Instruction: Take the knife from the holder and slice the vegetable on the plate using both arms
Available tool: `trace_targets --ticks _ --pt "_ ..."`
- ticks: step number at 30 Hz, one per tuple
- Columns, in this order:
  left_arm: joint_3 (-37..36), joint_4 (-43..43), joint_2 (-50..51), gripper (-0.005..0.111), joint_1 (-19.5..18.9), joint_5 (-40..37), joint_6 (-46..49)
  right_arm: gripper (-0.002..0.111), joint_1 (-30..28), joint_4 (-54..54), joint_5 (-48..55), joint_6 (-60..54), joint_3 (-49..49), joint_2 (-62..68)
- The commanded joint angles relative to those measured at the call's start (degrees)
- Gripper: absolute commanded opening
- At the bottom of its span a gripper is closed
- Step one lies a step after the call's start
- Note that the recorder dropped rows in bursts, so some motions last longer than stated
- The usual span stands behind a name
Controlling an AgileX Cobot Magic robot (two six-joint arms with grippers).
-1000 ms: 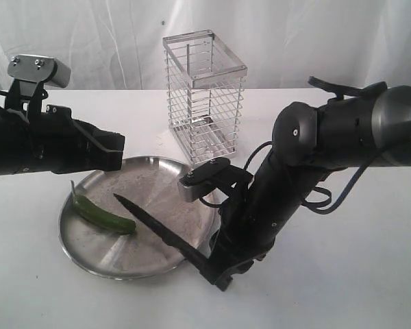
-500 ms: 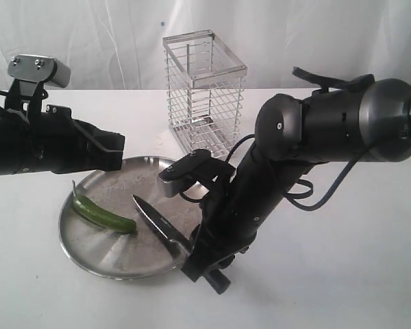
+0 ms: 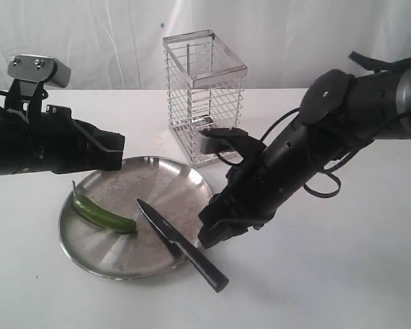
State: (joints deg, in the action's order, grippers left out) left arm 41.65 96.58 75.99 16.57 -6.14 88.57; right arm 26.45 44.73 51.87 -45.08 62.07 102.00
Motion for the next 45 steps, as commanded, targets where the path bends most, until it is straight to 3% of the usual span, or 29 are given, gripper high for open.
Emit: trace_targets --ticks 1,10,18,45 --pt "-0.4 0.62 -0.65 0.0 0.17 -0.79 -0.2 0.037 -3.63 8.39 6.53 -6.88 0.14 3.27" --pt "-0.4 0.62 -0.65 0.0 0.17 -0.46 -0.18 0.037 -3.74 10.23 7.35 -11.74 0.14 9.94" --pt "-0.4 0.62 -0.65 0.0 0.17 0.44 -0.18 0.052 -3.74 15.09 5.81 -14.07 0.14 11.81" --pt "-0.4 0.62 -0.55 0.0 0.17 0.54 -0.18 0.051 -2.54 17.2 7.9 -16.3 -0.56 15.62"
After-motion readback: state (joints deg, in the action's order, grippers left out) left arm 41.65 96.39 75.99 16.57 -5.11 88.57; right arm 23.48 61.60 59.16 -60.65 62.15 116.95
